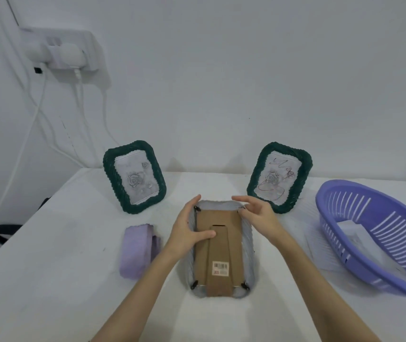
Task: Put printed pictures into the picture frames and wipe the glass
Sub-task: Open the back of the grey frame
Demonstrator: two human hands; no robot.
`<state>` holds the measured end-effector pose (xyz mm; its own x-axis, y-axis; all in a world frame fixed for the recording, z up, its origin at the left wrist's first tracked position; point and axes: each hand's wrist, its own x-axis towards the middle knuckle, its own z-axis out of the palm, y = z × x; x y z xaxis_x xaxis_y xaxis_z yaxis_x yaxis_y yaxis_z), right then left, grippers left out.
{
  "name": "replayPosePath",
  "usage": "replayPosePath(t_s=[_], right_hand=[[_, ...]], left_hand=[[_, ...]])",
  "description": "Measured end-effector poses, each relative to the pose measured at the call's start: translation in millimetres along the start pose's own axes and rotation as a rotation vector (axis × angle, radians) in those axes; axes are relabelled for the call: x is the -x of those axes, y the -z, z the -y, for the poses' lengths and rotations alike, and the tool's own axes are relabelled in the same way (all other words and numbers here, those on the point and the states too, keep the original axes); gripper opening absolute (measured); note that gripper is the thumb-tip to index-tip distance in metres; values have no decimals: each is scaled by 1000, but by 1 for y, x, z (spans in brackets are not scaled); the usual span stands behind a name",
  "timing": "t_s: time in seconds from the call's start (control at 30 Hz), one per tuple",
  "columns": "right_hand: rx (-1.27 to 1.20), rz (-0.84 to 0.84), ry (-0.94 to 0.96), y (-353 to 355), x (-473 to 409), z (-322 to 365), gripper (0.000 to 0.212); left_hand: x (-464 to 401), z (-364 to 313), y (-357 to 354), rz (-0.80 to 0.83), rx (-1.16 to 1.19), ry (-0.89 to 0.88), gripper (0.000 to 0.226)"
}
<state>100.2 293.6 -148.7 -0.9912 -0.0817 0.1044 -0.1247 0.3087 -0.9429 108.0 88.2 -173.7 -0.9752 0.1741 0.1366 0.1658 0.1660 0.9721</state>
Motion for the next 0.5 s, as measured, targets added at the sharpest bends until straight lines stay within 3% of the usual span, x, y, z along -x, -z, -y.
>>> replayPosePath(t_s=[0.1,0.23,0.5], right_hand=[[-102,-41,-63,-10,2,-17,25],[-138,-67,-96,-15,0,-28,21],[132,-122,-104,-19,-3,-38,19]], left_hand=[[-2,14,0,-37,-20,97,88],[-13,23,6,-132,-54,118,46],[-24,32,16,-77,-307,52,25]])
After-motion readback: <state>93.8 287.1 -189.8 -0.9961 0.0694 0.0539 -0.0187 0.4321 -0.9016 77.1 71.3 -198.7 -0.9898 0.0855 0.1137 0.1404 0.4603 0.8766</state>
